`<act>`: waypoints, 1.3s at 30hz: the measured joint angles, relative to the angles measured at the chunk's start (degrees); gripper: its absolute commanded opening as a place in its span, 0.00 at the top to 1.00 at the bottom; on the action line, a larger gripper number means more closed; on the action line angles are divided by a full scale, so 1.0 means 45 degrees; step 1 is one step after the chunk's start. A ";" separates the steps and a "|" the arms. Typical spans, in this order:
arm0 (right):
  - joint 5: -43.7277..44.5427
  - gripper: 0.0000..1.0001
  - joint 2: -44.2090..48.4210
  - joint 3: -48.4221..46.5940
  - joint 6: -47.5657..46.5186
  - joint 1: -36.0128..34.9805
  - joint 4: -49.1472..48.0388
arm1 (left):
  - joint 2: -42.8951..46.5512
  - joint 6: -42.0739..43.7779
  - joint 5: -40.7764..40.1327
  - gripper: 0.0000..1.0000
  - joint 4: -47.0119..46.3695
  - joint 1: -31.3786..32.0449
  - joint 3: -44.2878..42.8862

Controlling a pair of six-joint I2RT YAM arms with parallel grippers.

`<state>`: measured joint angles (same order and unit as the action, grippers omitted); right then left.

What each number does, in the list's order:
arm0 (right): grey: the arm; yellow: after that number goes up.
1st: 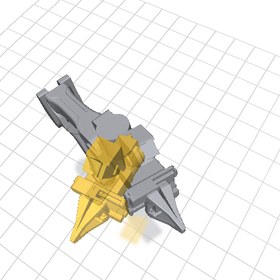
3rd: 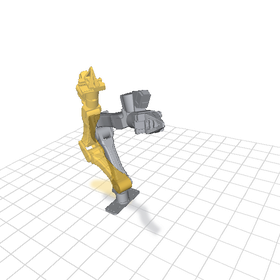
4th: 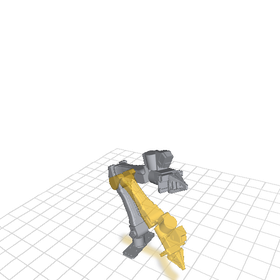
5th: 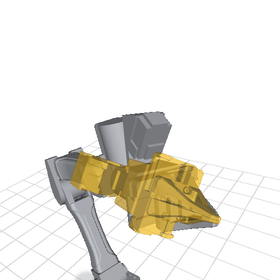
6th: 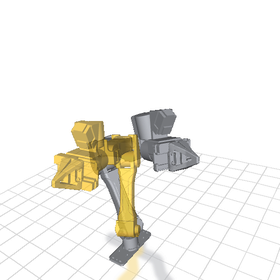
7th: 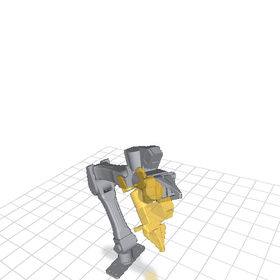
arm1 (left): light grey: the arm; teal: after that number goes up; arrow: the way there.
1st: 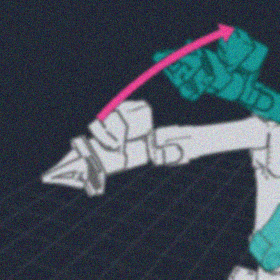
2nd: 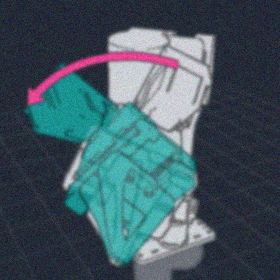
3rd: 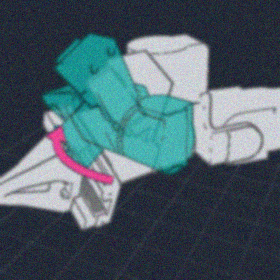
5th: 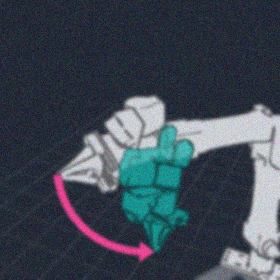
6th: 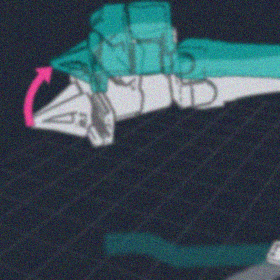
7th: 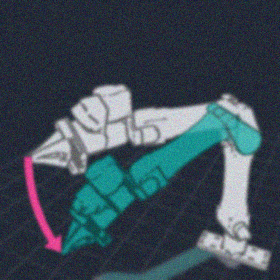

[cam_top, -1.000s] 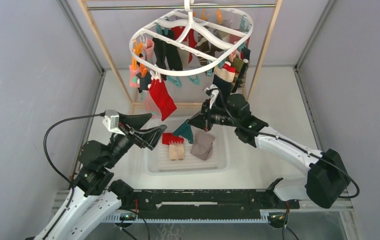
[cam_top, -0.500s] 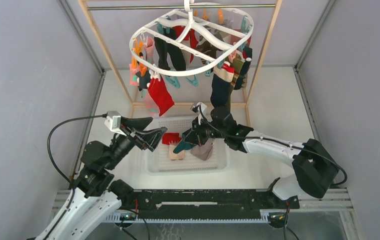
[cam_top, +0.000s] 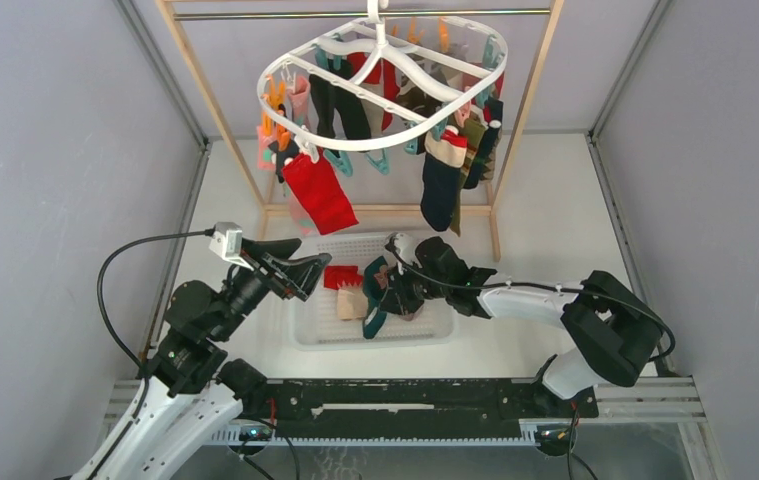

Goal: Remove the socks clipped to the hanger
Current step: Place the sock in the bin.

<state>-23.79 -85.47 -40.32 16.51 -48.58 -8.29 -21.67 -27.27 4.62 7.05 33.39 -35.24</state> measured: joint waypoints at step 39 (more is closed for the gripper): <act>0.2778 0.14 0.6887 0.1443 0.0403 -0.0058 0.1049 | -0.0491 -0.0049 -0.1919 0.00 -0.0563 0.0000 0.0845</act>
<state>-11.29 -54.48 -33.82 18.33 -48.84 -3.57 -23.88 -27.49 -4.01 4.51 33.39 -31.44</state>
